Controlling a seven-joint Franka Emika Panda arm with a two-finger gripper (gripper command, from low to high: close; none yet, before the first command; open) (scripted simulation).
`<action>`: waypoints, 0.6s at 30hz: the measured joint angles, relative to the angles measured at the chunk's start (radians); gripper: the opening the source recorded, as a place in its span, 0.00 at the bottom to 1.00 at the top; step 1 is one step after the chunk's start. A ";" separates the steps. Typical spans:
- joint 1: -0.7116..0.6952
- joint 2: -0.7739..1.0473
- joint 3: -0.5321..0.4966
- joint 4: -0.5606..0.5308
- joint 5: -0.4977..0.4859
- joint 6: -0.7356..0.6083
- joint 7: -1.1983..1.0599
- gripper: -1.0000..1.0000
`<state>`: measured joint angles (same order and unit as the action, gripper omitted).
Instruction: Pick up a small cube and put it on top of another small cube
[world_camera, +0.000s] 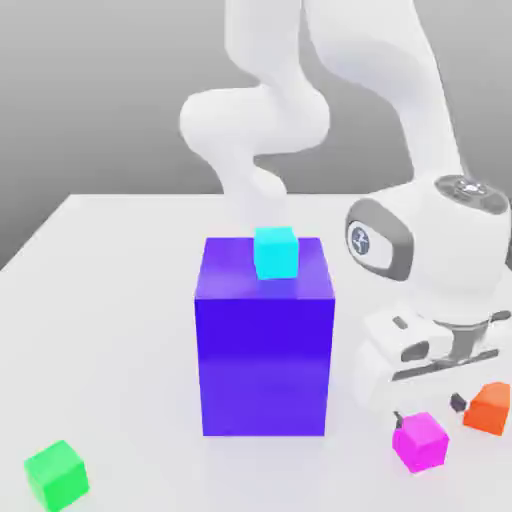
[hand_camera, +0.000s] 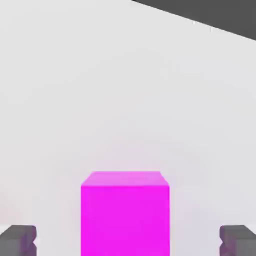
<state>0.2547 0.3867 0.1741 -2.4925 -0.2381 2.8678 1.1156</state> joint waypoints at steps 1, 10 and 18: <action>0.013 0.026 -0.016 0.006 -0.012 0.020 0.010 0.00; -0.007 -0.024 0.011 -0.006 0.014 -0.018 -0.010 0.00; -0.181 -0.158 -0.054 0.018 0.154 -0.174 -0.069 0.00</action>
<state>0.0736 0.2290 0.1205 -2.4747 -0.0836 2.6934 1.0470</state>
